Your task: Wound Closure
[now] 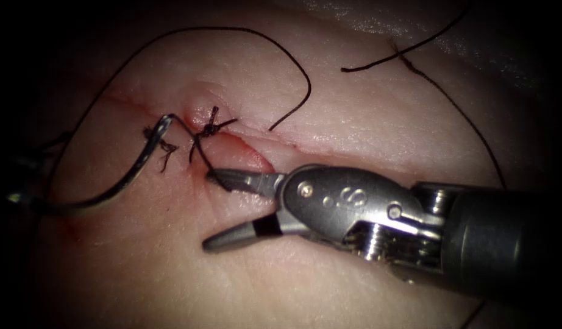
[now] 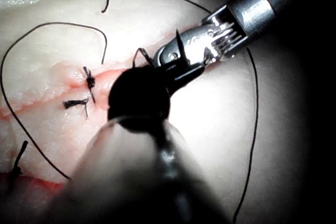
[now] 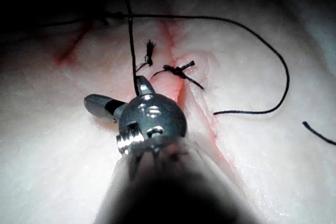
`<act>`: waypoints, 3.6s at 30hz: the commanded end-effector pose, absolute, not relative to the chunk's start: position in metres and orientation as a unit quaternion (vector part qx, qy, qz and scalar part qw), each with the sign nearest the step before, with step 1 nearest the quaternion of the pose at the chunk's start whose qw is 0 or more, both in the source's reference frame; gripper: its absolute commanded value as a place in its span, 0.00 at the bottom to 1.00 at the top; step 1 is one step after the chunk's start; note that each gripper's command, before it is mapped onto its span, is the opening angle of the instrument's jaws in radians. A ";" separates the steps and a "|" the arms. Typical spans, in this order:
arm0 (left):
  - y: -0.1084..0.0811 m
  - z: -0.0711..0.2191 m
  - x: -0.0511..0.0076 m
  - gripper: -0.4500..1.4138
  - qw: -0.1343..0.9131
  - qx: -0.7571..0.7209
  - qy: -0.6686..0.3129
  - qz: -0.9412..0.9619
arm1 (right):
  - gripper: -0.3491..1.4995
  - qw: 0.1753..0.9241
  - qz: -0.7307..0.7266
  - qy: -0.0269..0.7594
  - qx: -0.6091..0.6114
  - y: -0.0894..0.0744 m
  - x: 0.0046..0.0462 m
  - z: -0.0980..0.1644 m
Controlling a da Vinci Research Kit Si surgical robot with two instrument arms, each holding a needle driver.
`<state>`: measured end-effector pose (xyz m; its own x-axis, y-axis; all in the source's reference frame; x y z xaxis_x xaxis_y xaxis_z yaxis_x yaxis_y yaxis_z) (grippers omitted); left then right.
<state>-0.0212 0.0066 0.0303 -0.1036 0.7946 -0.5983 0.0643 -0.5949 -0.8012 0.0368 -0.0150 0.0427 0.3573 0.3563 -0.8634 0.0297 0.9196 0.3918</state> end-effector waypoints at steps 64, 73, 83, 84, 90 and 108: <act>0.005 0.032 -0.0199 0.00 0.375 -0.590 -0.104 0.708 | 0.91 0.784 0.239 0.550 0.159 -0.018 0.0365 0.033; 0.006 0.033 -0.0155 0.00 0.411 -0.566 -0.062 0.712 | 0.90 0.846 0.179 0.497 0.064 -0.016 0.0335 0.036; 0.006 0.032 -0.0167 0.00 0.402 -0.577 -0.073 0.707 | 0.84 0.875 0.104 0.473 0.004 -0.016 0.0374 0.043; 0.006 0.032 -0.0167 0.00 0.402 -0.577 -0.073 0.707 | 0.81 0.876 0.100 0.472 0.003 -0.016 0.0374 0.043; 0.006 0.033 -0.0168 0.00 0.401 -0.579 -0.073 0.706 | 0.00 0.885 0.070 0.460 0.009 -0.016 0.0355 0.042; 0.005 0.035 -0.0223 0.00 0.381 -0.593 -0.070 0.706 | 0.00 0.871 0.027 0.485 0.075 -0.024 0.0374 0.031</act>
